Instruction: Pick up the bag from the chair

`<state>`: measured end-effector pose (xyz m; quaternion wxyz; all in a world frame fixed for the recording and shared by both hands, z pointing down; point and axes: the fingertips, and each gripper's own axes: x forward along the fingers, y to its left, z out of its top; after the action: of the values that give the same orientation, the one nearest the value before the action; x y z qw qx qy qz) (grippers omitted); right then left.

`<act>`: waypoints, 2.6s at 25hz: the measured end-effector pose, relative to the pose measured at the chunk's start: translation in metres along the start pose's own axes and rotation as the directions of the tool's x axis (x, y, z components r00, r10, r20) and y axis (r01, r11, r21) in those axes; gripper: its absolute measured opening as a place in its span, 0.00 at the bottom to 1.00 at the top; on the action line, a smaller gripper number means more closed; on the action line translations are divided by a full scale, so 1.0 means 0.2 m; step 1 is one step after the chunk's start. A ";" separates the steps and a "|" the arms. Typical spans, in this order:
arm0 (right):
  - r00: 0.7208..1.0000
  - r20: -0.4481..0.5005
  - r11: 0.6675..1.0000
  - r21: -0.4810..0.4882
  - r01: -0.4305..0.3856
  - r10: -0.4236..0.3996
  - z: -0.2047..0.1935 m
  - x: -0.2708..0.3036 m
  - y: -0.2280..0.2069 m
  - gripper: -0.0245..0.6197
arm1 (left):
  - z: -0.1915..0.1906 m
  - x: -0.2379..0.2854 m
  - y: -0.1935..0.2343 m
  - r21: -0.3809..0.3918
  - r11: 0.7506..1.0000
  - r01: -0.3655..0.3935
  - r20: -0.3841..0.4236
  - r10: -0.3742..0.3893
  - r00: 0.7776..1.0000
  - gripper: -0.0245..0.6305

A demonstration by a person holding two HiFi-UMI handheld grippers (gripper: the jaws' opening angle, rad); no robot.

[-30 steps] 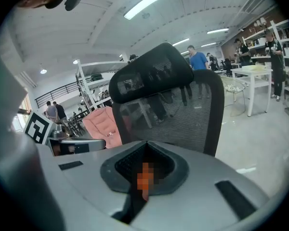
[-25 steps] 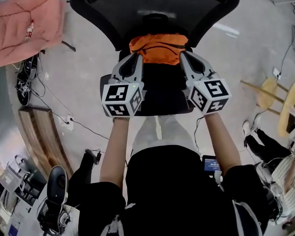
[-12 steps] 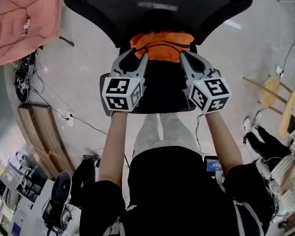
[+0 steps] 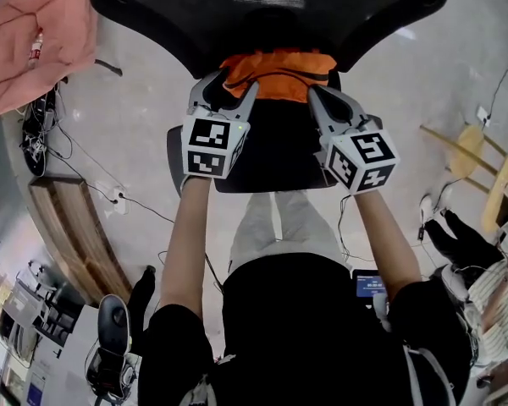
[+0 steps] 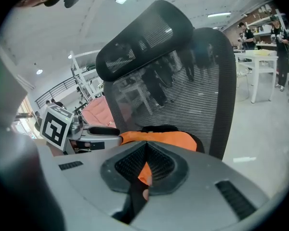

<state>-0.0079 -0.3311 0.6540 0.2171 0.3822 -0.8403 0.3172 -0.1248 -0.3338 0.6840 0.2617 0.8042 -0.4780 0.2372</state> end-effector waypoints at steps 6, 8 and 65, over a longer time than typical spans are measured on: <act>1.000 -0.017 1.000 0.005 -0.008 0.008 -0.04 0.03 0.00 0.04 | -0.01 0.09 0.01 0.075 0.997 0.024 -0.048 -0.021 0.999 0.42; 1.000 -0.021 1.000 0.011 -0.013 0.013 -0.05 0.03 0.00 0.04 | 0.00 0.12 0.00 0.107 0.994 0.037 -0.064 -0.031 0.998 0.44; 0.997 -0.065 0.985 0.168 -0.024 0.035 -0.14 0.08 -0.15 0.04 | -0.13 0.40 -0.07 0.389 0.903 0.184 -0.305 -0.062 0.950 0.19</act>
<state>0.0090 -0.3351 0.6936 0.2077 0.3758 -0.8085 0.4024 -0.0806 -0.3633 0.7519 0.1665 0.8274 -0.3221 0.4290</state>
